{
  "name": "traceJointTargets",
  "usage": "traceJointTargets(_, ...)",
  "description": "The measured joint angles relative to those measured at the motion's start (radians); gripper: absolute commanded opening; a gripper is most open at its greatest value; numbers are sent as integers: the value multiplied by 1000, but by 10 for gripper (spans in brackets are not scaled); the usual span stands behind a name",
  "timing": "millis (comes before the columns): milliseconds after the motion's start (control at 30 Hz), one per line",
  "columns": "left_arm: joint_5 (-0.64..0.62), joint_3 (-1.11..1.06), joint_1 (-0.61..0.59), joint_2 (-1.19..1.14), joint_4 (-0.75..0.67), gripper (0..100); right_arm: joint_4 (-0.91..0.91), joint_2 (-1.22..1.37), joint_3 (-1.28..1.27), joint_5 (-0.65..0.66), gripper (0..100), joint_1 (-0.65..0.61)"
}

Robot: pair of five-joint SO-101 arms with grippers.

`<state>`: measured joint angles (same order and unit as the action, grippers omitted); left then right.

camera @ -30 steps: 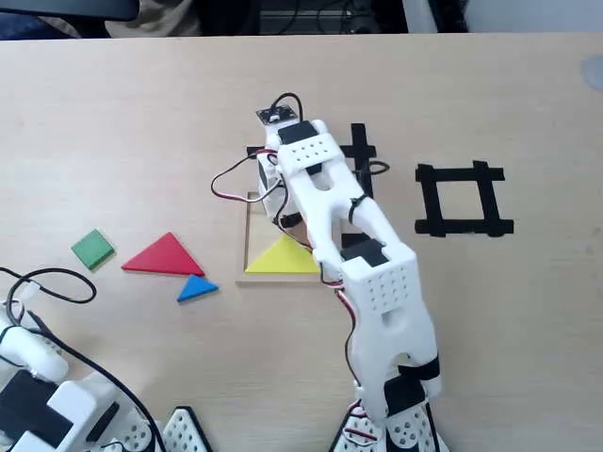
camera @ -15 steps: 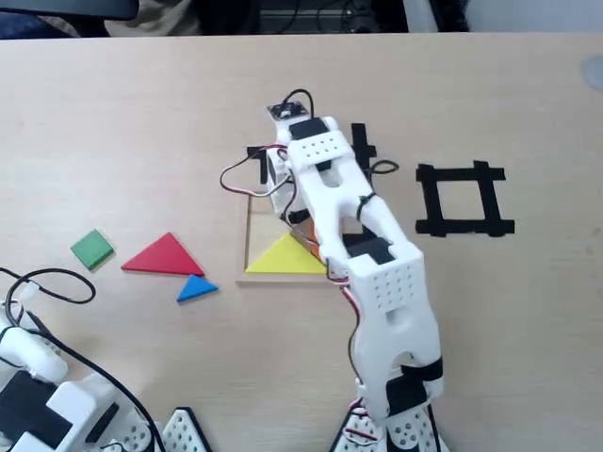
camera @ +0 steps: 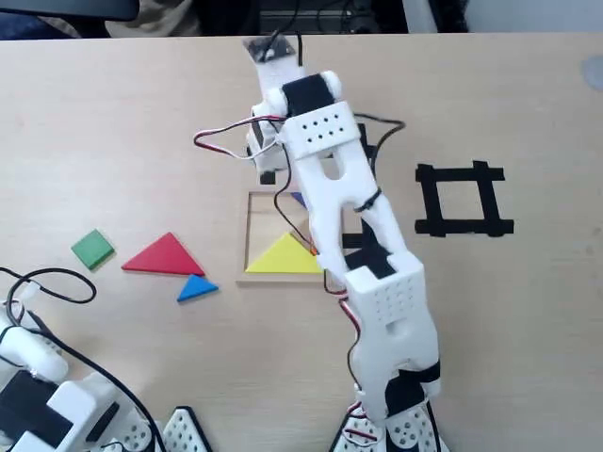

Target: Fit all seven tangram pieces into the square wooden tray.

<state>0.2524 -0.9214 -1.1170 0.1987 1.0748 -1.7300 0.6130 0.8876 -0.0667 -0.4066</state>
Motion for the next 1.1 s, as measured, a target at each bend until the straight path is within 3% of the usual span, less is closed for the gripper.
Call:
traceJointTargets(167, 0, 0, 0, 0, 0, 30, 0, -112, -89, 5, 11, -23)
traceJointTargets(433, 0, -25, 0, 5, -44, 30, 0, -482, -344, 129, 11, -150)
traceJointTargets(667, 0, -31, 8, 11, -49, 30, 0, -779, -554, 180, 12, -115)
traceJointTargets(867, 0, 0, 149, 15, -58, 30, 0, -890, -769, 186, 12, -11)
traceJointTargets(1100, 2, 245, 324, 15, -51, 35, 84, -1128, -1000, 247, 54, 5)
